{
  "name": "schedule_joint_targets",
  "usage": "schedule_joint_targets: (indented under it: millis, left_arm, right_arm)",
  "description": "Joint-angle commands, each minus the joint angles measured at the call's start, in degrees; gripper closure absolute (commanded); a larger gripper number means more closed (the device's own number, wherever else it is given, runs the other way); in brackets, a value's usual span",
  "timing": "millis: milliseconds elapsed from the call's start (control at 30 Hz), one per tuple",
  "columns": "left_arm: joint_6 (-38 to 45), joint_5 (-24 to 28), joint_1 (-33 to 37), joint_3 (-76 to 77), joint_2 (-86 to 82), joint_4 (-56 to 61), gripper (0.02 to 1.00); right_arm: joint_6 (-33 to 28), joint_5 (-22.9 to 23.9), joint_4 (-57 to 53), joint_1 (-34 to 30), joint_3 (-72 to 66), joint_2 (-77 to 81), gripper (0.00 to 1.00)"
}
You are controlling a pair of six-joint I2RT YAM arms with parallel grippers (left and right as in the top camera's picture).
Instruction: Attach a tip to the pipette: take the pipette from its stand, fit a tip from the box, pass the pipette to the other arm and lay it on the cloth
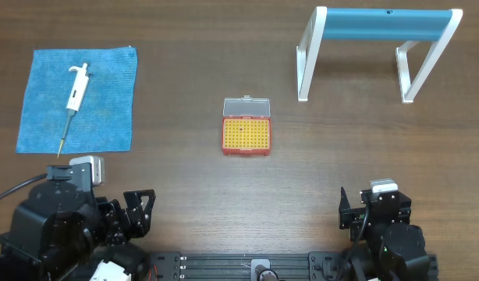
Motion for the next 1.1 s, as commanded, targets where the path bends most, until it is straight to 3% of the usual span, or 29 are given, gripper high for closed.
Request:
schedule_joint_targets:
  millis: [33,67,100,233,333,467,1000,1033,1067,1100]
  left_arm:
    - [16.33,2.51,12.74,-11.1,-5.92,28.22,0.018]
    - [22.32,6.6,17.97,-20.2,-10.54,41.86,0.018]
    - [22.29,8.39,21.62,-28.3,-15.47,50.86,0.018]
    - [22.1,8.15,25.7,-59.8,-35.78,82.62,0.018]
    - [22.1,4.68,25.7,-69.29,-40.41,87.34,0.018]
    - [22.1,4.59,25.7,-77.66,-40.39,87.58,0.018]
    - [22.12,3.67,25.66,-77.75,-40.41,84.87,0.018]
    - [22.12,3.67,25.66,-77.75,-40.41,84.87,0.018]
    - [22.12,3.67,25.66,-77.75,-40.41,84.89,0.018]
    - [22.12,3.67,25.66,-77.75,-40.44,84.87,0.018]
  right_arm:
    - [0.66,0.74,0.13,0.0,-0.28,0.17,0.141]
    - [0.66,0.74,0.13,0.0,-0.28,0.17,0.141]
    - [0.68,0.74,0.13,0.0,-0.28,0.17,0.141]
    - [0.68,0.74,0.13,0.0,-0.28,0.17,0.141]
    - [0.68,0.74,0.13,0.0,-0.28,0.17,0.141]
    - [0.68,0.74,0.13,0.0,-0.28,0.17,0.141]
    - [0.7,0.63,0.13,0.0,-0.28,0.17,0.143]
    - [0.66,-0.04,1.79,-0.02,-0.55,0.17,0.141]
    - [0.55,2.1,14.82,-2.97,-3.69,0.15,0.141]
    - [0.44,1.36,27.5,-7.04,-7.96,0.15,0.141]
